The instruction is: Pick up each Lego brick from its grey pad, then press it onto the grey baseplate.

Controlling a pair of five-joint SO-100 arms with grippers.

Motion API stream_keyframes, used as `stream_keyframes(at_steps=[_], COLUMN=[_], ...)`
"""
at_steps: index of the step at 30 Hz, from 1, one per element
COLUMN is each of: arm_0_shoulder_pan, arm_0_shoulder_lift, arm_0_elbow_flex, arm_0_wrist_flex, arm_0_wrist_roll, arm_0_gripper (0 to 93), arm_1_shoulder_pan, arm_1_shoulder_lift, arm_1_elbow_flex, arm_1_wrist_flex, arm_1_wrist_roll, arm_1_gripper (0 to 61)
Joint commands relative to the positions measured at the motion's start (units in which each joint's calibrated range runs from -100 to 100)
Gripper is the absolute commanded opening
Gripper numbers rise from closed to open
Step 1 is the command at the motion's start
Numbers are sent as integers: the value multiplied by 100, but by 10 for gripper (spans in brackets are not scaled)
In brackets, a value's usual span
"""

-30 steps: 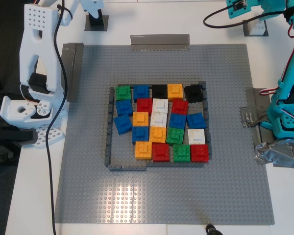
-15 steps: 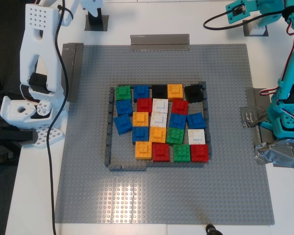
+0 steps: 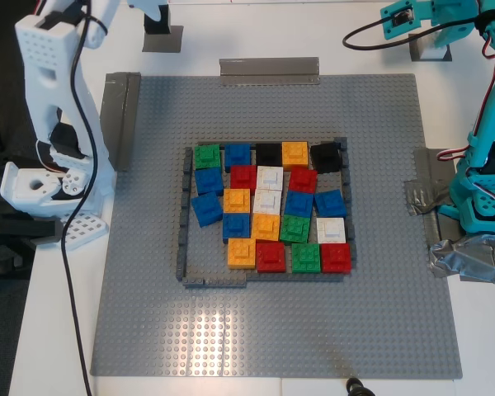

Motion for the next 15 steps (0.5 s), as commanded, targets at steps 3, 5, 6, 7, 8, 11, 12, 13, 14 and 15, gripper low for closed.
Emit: stream_keyframes(at_steps=[3, 5, 6, 7, 8, 11, 12, 13, 14, 15], arm_0_shoulder_pan=[50, 50, 50, 50, 50, 50, 50, 50, 50, 50], arm_0_shoulder_lift=[-37, -37, -37, -37, -29, -29, -29, -29, -29, -29], arm_0_elbow_flex=[-95, -95, -95, -95, -95, -86, -86, -50, -23, -5], arm_0_wrist_flex=[19, 19, 19, 19, 19, 11, 3, -30, -30, -30], arm_0_wrist_roll=[-24, -24, -24, -24, -24, -24, -24, -24, -24, -24], arm_0_gripper=[160, 160, 160, 160, 160, 160, 160, 160, 160, 159], arm_1_shoulder_pan=[327, 465, 538, 610, 690, 958, 1045, 1125, 1234, 1328], arm_1_shoulder_lift=[-1691, -1992, -2138, -2326, -2490, -3056, -3262, -3451, -3674, -3863], arm_1_elbow_flex=[626, 870, 996, 1158, 1321, 1845, 2052, 2251, 2486, 2675], arm_1_wrist_flex=[449, 563, 611, 644, 660, 701, 717, 717, 717, 733], arm_1_wrist_roll=[53, 29, 0, -15, -15, -15, -15, -10, 0, -10], arm_1_gripper=[4, 3, 3, 3, 3, 3, 3, 3, 3, 3])
